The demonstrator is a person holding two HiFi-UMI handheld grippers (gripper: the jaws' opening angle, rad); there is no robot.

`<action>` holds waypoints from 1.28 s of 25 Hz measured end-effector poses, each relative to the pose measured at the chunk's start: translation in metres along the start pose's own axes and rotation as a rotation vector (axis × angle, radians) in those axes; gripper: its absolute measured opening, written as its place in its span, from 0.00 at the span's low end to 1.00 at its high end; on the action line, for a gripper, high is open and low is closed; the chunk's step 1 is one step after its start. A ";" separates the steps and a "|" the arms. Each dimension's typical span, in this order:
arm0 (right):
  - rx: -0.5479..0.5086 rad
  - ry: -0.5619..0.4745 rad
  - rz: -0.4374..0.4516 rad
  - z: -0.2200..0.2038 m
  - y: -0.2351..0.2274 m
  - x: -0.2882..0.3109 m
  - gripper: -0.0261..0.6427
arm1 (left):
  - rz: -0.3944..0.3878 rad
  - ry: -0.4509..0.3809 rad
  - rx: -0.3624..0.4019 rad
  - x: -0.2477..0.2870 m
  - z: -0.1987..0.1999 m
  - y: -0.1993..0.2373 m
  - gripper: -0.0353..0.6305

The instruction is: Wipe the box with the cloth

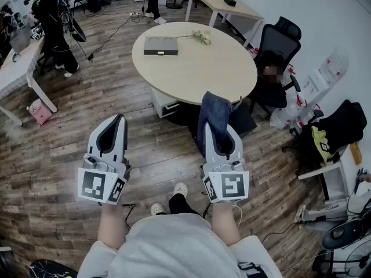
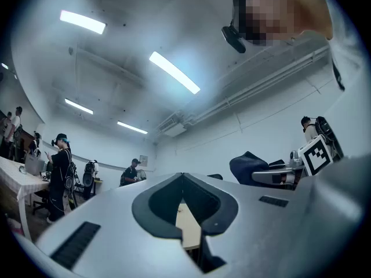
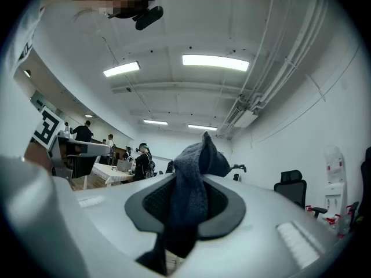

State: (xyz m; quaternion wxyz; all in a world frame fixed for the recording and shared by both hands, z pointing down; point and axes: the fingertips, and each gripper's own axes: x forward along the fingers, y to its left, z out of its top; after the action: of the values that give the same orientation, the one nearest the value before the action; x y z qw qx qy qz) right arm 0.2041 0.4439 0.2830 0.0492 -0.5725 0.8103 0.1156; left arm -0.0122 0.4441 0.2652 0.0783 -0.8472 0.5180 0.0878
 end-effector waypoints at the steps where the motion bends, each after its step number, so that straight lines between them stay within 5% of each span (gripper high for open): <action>1: 0.000 0.000 0.000 0.001 0.001 -0.001 0.17 | 0.001 -0.002 -0.002 -0.002 0.001 -0.001 0.06; 22: -0.010 -0.033 0.013 0.012 0.018 -0.004 0.17 | -0.016 -0.041 -0.006 -0.016 0.011 0.006 0.06; 32: 0.025 -0.042 0.039 -0.011 0.001 0.058 0.17 | 0.065 -0.067 -0.001 0.021 -0.001 0.049 0.06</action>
State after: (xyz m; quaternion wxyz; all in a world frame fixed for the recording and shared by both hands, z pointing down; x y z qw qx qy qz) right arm 0.1844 0.3884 0.2814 0.0710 -0.5534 0.8214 0.1186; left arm -0.0461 0.4035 0.2597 0.0923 -0.8267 0.5422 0.1188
